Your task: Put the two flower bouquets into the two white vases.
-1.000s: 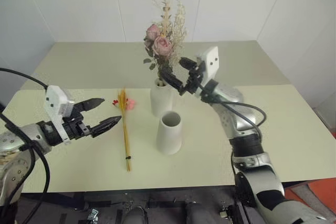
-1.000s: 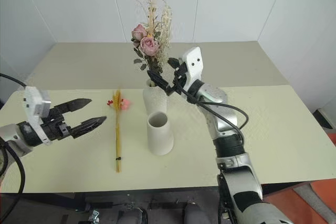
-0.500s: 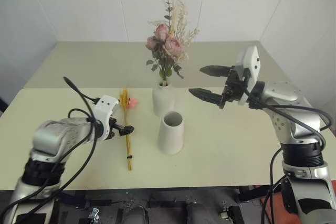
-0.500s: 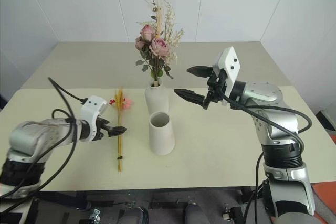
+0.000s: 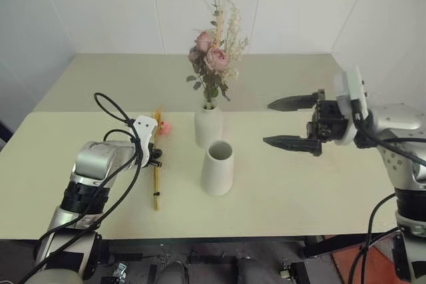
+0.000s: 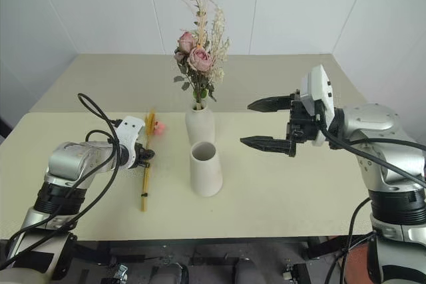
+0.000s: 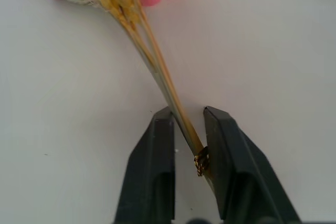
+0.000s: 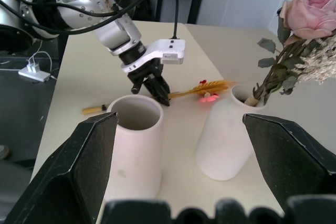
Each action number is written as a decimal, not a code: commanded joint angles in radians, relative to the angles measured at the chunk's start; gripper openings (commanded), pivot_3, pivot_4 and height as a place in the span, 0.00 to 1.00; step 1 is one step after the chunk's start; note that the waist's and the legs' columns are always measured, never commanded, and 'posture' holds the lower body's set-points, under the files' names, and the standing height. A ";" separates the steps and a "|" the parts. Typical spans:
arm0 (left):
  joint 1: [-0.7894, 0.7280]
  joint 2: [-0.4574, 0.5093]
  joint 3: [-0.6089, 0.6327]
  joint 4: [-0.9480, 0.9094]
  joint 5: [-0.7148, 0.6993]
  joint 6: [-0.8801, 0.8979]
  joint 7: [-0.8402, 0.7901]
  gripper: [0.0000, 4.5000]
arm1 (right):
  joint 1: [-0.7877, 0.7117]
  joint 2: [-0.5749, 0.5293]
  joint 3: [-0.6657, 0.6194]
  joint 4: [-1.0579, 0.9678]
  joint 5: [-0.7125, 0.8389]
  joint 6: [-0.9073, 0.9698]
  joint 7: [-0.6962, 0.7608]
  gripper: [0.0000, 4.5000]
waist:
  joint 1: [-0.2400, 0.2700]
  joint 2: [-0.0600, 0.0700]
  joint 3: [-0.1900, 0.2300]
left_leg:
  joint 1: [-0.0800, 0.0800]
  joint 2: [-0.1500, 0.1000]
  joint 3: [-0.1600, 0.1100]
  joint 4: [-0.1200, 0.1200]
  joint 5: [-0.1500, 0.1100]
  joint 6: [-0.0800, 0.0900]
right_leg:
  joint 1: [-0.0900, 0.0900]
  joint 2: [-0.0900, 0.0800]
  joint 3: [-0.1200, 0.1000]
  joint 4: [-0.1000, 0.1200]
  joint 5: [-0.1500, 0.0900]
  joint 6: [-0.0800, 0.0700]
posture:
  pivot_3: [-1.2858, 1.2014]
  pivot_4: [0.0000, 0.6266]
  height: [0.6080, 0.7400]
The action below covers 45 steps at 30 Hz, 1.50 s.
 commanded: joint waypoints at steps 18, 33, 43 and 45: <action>-0.167 -0.190 0.453 -0.344 -0.557 -0.369 -0.186 0.00 | 0.131 -0.156 -0.090 0.106 -0.003 -0.101 0.216 1.00 | 0.029 -0.001 0.001 | -0.004 -0.001 0.000 0.007 0.000 0.000 | 0.002 -0.002 -0.002 -0.002 0.001 0.002 | 0.52 0.24 1.00; -0.168 -0.369 0.199 -0.245 -0.576 -0.543 -0.321 0.00 | 0.221 -0.159 -0.161 0.025 0.015 -0.076 0.149 1.00 | 0.026 -0.001 0.001 | -0.003 -0.002 0.000 0.009 0.000 0.000 | 0.002 -0.002 0.000 0.000 0.001 0.003 | 0.52 0.24 1.00; -0.131 -0.401 0.134 -0.142 -0.460 -0.668 -0.372 0.00 | 0.265 -0.166 -0.196 -0.026 0.036 -0.057 0.108 1.00 | 0.029 -0.001 0.001 | -0.004 -0.002 0.000 0.009 0.000 0.000 | 0.003 -0.002 0.000 -0.001 0.001 0.003 | 0.52 0.24 1.00; -0.108 -0.412 0.115 -0.151 -0.455 -0.670 -0.375 0.00 | 0.277 -0.169 -0.203 -0.036 0.040 -0.054 0.103 1.00 | 0.028 -0.001 0.001 | -0.004 -0.002 0.000 0.009 0.000 0.000 | 0.003 -0.002 0.000 -0.001 0.001 0.003 | 0.52 0.24 1.00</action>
